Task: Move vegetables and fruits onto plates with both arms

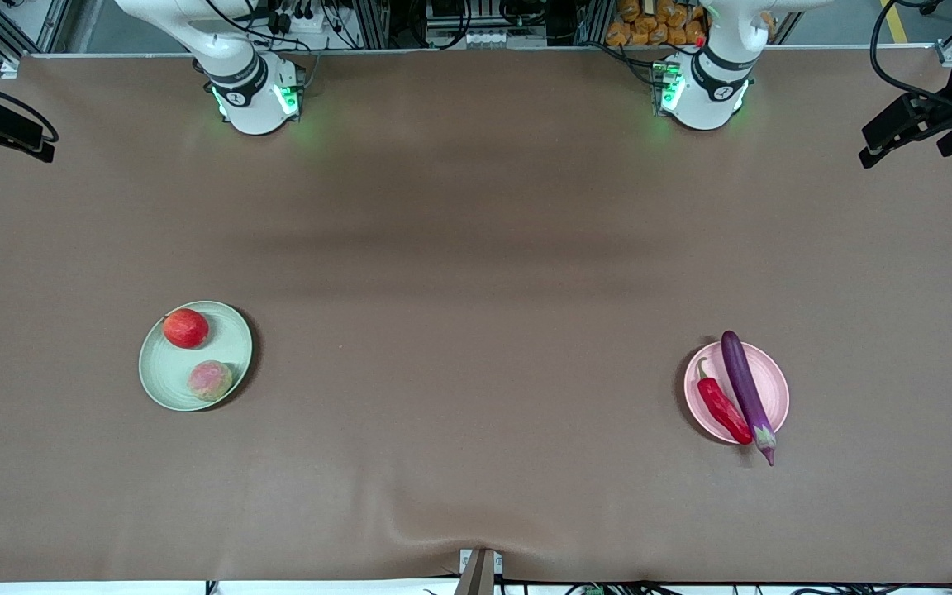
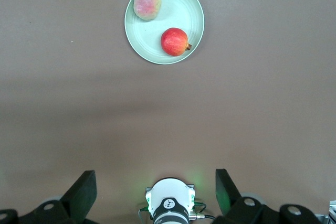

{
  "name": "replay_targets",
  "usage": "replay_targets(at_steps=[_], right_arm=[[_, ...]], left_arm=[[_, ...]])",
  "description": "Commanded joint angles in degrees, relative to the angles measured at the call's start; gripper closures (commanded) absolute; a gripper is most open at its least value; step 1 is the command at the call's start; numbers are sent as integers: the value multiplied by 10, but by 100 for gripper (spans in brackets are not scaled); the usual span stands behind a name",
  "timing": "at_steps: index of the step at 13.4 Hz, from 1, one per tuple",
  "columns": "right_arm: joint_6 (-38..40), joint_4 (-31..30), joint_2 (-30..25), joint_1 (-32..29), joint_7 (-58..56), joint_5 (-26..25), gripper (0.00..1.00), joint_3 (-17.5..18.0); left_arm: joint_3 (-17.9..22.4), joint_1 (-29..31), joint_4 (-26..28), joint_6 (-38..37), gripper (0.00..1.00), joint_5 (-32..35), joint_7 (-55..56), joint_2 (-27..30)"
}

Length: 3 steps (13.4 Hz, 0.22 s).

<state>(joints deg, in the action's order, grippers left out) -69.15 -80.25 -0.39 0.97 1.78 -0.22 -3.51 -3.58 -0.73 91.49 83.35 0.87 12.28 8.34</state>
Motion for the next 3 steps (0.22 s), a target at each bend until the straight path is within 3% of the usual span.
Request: replay_targets(at_steps=[1,3], right_arm=[[-3,-1,0,-8,7,2,0,4],[-3,-1,0,-11,7,2,0,4]], left_arm=[[-4,4,-11,-13,0,0,-4,-1],[-5,3,-12,-13,0,1,-5,-1]])
